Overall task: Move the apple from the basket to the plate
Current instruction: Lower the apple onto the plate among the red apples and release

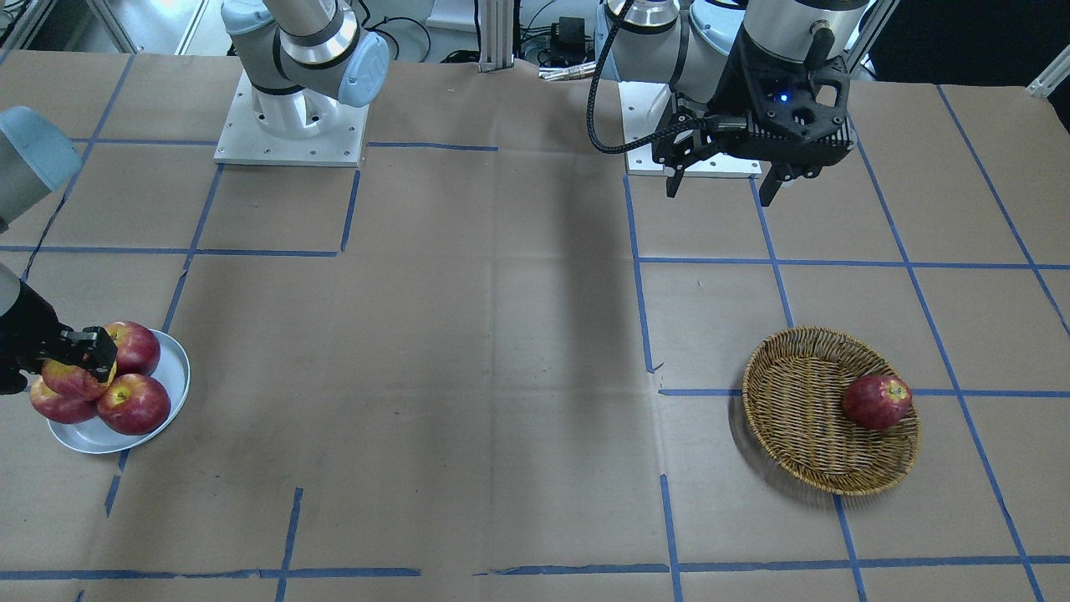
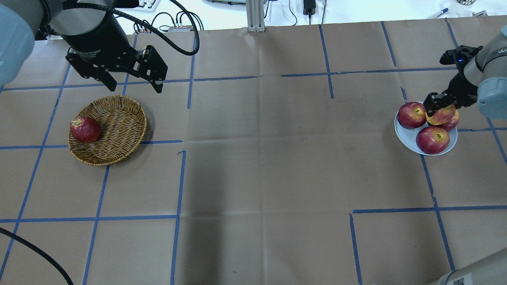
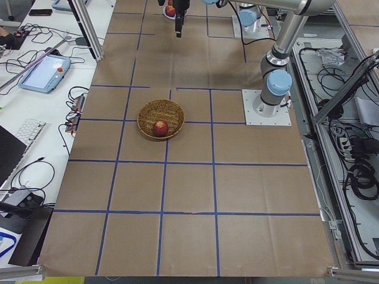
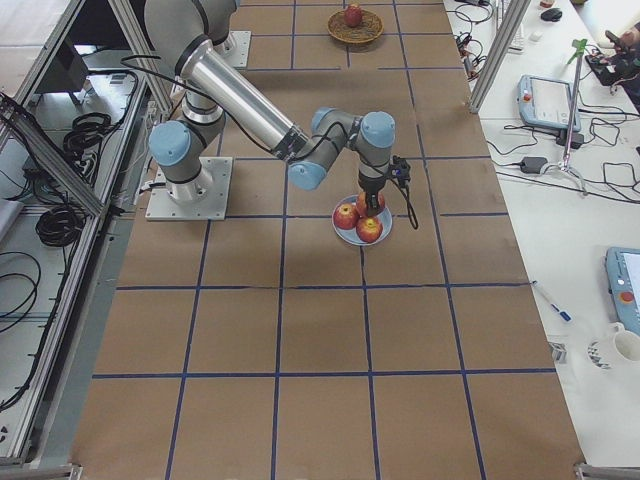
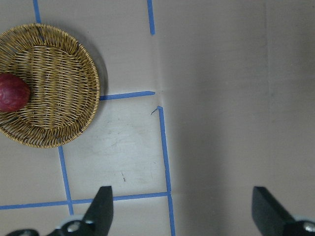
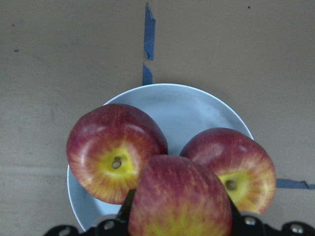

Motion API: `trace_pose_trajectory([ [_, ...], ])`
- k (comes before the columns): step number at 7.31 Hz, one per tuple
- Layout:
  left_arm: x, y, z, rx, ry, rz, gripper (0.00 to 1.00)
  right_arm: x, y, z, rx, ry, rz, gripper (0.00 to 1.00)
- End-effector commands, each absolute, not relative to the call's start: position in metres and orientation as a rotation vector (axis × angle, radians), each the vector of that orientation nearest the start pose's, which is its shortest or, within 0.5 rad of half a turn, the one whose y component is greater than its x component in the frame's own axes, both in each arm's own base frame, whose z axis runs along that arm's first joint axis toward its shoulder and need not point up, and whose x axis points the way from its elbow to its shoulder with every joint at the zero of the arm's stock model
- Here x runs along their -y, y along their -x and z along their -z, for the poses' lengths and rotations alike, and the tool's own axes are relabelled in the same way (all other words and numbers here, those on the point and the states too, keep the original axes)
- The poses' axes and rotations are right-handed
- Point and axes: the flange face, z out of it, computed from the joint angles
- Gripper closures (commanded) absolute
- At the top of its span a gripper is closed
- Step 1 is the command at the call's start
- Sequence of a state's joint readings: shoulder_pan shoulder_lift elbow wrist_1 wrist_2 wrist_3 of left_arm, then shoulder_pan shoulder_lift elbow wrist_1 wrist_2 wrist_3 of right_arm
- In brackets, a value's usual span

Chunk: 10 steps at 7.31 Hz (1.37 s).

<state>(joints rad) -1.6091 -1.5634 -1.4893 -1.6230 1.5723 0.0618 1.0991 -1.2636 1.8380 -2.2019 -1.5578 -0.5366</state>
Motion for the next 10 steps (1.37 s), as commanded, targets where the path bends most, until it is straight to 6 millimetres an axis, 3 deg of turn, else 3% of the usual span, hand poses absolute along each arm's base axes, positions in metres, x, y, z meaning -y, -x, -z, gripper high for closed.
trace_pose_trajectory([
  [1, 0.486, 0.152, -0.524, -3.135, -0.161, 0.051, 0.01, 0.560, 0.134, -0.262, -3.147, 0.114, 0.062, 0.00],
  [3, 0.486, 0.152, -0.524, -3.134, -0.171, 0.051, 0.01, 0.557, 0.134, -0.266, -3.130, 0.108, 0.006, 0.00],
  [4, 0.487, 0.152, -0.523, -3.134, -0.173, 0.062, 0.01, 0.553, 0.131, -0.280, -3.137, 0.106, 0.027, 0.00],
  [5, 0.486, 0.151, -0.522, -3.134, -0.171, 0.067, 0.01, 0.547, 0.126, -0.301, -3.144, 0.109, 0.048, 0.00],
  [6, 0.486, 0.152, -0.522, -3.134, -0.173, 0.070, 0.01, 0.539, 0.114, -0.338, -3.149, 0.121, 0.073, 0.00],
  [7, 0.486, 0.151, -0.522, -3.134, -0.171, 0.070, 0.01, 0.536, 0.091, -0.371, -3.132, 0.146, 0.024, 0.00],
  [9, 0.486, 0.151, -0.523, -3.134, -0.171, 0.075, 0.01, 0.529, 0.026, -0.438, -3.128, 0.020, -0.046, 0.00],
  [10, 0.486, 0.151, -0.524, -3.134, -0.171, 0.077, 0.01, 0.521, -0.012, -0.456, -3.134, 0.003, -0.044, 0.00],
])
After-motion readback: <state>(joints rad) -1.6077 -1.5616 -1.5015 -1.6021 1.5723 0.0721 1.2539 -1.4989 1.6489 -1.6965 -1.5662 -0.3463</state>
